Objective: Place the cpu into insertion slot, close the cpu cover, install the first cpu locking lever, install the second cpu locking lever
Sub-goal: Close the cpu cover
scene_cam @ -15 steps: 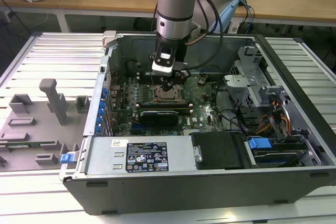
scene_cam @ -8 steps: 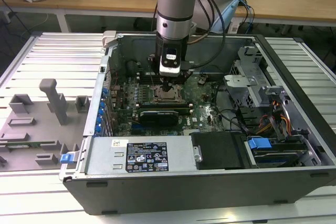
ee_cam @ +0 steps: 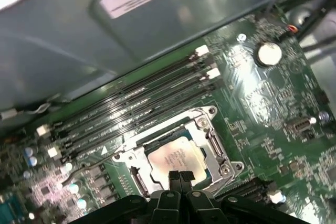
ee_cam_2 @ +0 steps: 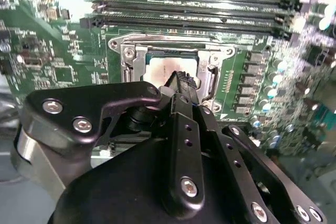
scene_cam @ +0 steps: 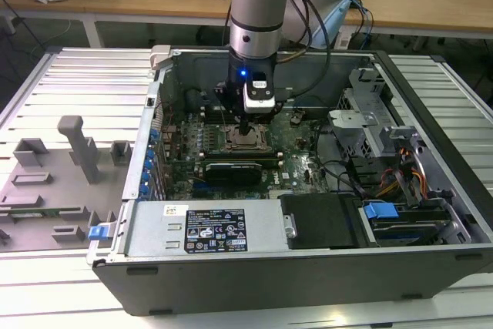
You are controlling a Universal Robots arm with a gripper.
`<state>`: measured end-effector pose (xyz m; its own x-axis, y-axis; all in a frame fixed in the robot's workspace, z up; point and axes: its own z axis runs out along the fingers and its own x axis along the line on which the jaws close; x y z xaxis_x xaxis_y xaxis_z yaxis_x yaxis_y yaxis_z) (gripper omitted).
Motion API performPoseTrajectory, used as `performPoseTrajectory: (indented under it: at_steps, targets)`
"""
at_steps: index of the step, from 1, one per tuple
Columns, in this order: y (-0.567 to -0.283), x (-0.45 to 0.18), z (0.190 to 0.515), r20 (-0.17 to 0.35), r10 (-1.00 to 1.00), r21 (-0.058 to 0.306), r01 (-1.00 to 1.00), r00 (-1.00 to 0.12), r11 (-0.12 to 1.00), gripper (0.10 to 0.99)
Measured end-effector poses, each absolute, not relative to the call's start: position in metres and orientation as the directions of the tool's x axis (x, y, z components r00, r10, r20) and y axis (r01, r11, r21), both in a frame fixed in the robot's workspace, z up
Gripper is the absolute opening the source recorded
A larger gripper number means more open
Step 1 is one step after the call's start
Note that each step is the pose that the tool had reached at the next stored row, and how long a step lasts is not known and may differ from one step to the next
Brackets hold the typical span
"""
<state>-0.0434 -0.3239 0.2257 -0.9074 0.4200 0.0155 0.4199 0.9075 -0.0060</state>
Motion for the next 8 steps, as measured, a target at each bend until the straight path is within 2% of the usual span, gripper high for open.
performPoseTrajectory:
  at_steps: [8]
  targets:
    - [-0.3239, -0.0434, 0.2247, 0.013, 0.251, -0.005, 0.251, -0.968, 0.968, 0.106]
